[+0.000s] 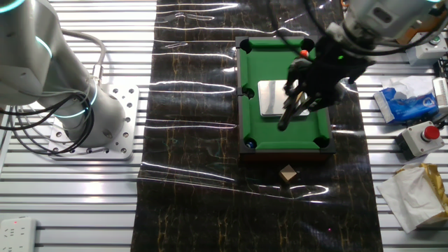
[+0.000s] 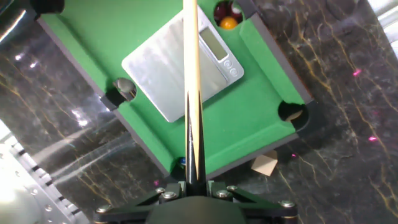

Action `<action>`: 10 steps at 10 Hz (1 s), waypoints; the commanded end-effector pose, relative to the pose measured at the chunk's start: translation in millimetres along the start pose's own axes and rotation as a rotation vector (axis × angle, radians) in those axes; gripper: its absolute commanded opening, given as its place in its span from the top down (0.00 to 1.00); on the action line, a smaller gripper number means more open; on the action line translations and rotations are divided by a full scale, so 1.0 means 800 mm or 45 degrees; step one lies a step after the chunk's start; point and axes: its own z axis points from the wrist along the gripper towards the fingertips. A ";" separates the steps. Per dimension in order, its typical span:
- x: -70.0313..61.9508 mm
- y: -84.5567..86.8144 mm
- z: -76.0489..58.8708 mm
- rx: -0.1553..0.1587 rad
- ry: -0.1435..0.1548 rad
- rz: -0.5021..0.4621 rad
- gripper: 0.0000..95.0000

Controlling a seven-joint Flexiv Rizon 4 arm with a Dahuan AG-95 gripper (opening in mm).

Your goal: Hit the pool ball

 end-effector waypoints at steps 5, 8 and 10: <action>0.015 0.009 -0.005 -0.028 0.037 -0.061 1.00; 0.015 0.009 -0.004 -0.038 0.041 -0.063 1.00; 0.020 0.011 -0.005 -0.005 0.017 -0.045 1.00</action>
